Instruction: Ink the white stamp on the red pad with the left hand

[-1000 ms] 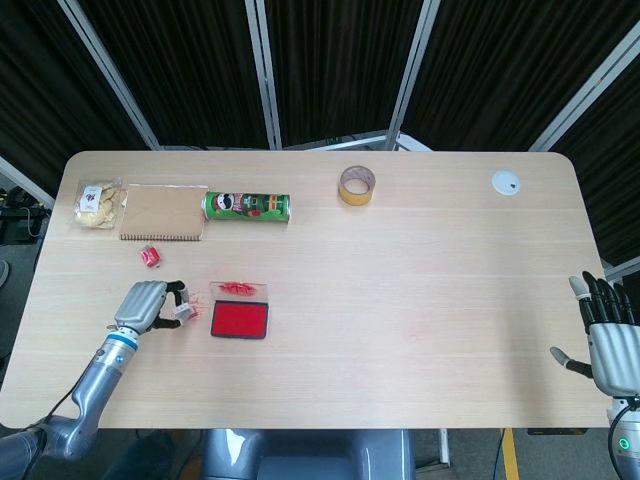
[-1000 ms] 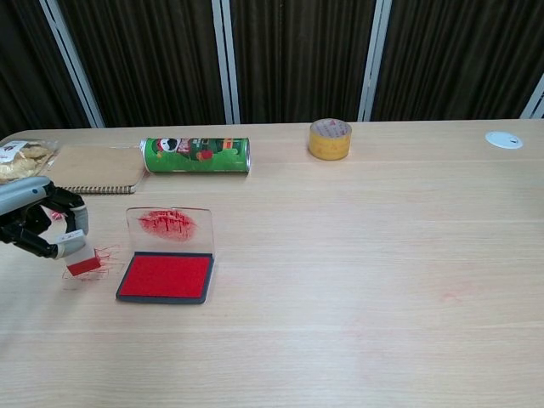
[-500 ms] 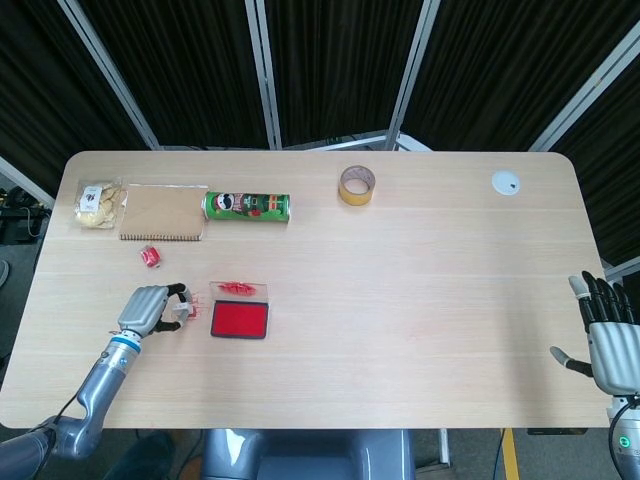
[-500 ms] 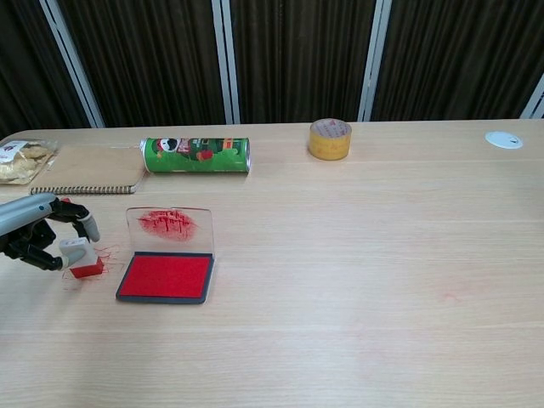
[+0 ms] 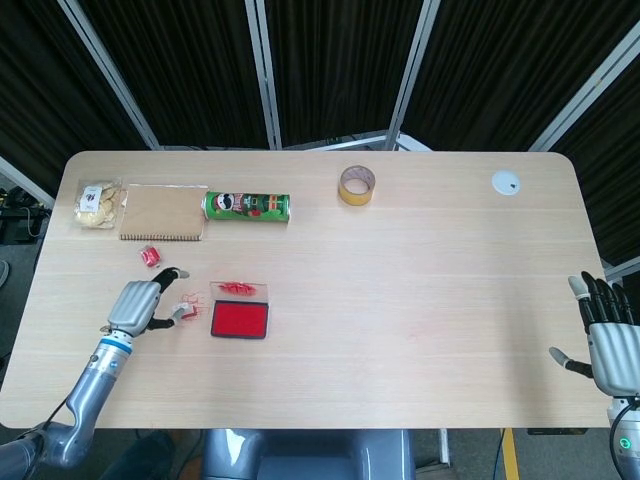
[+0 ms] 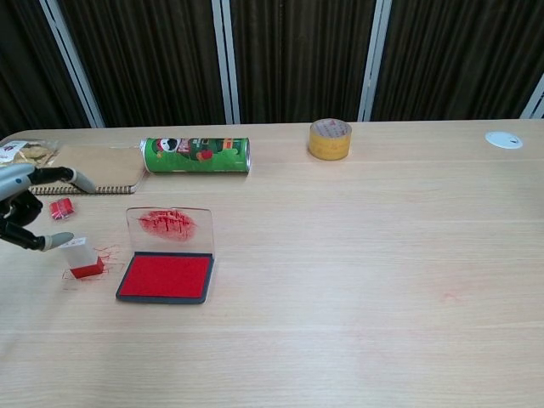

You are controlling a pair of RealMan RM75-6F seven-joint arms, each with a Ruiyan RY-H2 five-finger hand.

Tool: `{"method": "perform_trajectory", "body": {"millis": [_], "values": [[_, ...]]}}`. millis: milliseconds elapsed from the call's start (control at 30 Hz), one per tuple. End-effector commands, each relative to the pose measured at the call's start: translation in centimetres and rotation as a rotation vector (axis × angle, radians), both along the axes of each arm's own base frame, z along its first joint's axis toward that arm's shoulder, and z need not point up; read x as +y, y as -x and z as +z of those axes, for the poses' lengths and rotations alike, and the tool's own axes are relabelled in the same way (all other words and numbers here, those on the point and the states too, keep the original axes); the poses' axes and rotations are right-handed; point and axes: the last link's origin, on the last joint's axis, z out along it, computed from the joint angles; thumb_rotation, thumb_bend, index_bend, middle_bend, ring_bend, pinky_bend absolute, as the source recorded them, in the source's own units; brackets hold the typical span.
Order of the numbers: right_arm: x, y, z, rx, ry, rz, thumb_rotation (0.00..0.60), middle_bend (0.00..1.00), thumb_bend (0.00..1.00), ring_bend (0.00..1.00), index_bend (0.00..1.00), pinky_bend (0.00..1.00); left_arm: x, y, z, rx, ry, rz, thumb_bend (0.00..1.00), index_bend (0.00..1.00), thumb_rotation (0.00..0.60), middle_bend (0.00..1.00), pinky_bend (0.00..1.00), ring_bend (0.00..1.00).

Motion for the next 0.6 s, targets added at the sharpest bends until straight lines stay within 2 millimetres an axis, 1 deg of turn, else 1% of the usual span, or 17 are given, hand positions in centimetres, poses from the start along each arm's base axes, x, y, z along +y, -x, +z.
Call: {"method": "perform_trajectory", "body": {"millis": [33, 67, 100, 133, 167, 233, 333, 400, 467, 600], "values": [[0.2, -0.3, 0.3, -0.013, 0.008, 0.014, 0.6, 0.0, 0.0, 0.0, 0.0, 0.0, -1.9, -1.1, 3.8, 0.028, -0.133, -0.081, 0.05, 0.12, 0.6, 0.02, 0.53, 0.51], [0.3, -0.4, 0.4, -0.017, 0.009, 0.018, 0.6, 0.0, 0.0, 0.0, 0.0, 0.0, -2.7, -1.3, 4.6, 0.052, -0.146, -0.087, 0.01, 0.06, 0.6, 0.0, 0.37, 0.36], [0.3, -0.5, 0.4, -0.02, 0.01, 0.021, 0.6, 0.0, 0.0, 0.0, 0.0, 0.0, -3.1, -1.4, 5.1, 0.068, -0.154, -0.089, 0.0, 0.03, 0.6, 0.0, 0.26, 0.27], [0.4, -0.6, 0.5, -0.024, 0.011, 0.025, 0.6, 0.0, 0.0, 0.0, 0.0, 0.0, -3.7, -1.6, 5.8, 0.092, -0.167, -0.092, 0.0, 0.0, 0.6, 0.0, 0.12, 0.14], [0.4, -0.7, 0.6, -0.027, 0.012, 0.028, 0.6, 0.0, 0.0, 0.0, 0.0, 0.0, -4.1, -1.6, 6.2, 0.107, -0.175, -0.093, 0.0, 0.0, 0.6, 0.0, 0.04, 0.06], [0.5, -0.8, 0.7, -0.033, 0.014, 0.036, 0.6, 0.0, 0.0, 0.0, 0.0, 0.0, -5.0, -1.7, 7.2, 0.143, -0.196, -0.087, 0.0, 0.0, 0.6, 0.0, 0.0, 0.0], [0.6, -1.0, 0.9, -0.036, 0.016, 0.042, 0.6, 0.0, 0.0, 0.0, 0.0, 0.0, -6.2, -1.6, 8.4, 0.184, -0.237, -0.079, 0.0, 0.0, 0.6, 0.0, 0.0, 0.0], [0.5, -0.9, 1.1, -0.009, 0.025, 0.044, 0.6, 0.0, 0.0, 0.0, 0.0, 0.0, -7.2, -1.2, 9.4, 0.225, -0.279, -0.063, 0.0, 0.0, 0.6, 0.0, 0.0, 0.0], [0.4, -0.7, 1.3, 0.029, 0.039, 0.048, 0.6, 0.0, 0.0, 0.0, 0.0, 0.0, -8.3, -0.7, 10.0, 0.252, -0.291, -0.039, 0.0, 0.0, 0.6, 0.0, 0.0, 0.0], [0.5, -0.6, 1.4, 0.037, 0.056, 0.056, 0.6, 0.0, 0.0, 0.0, 0.0, 0.0, -9.2, -0.5, 10.7, 0.267, -0.298, -0.032, 0.0, 0.0, 0.6, 0.0, 0.0, 0.0]]}}
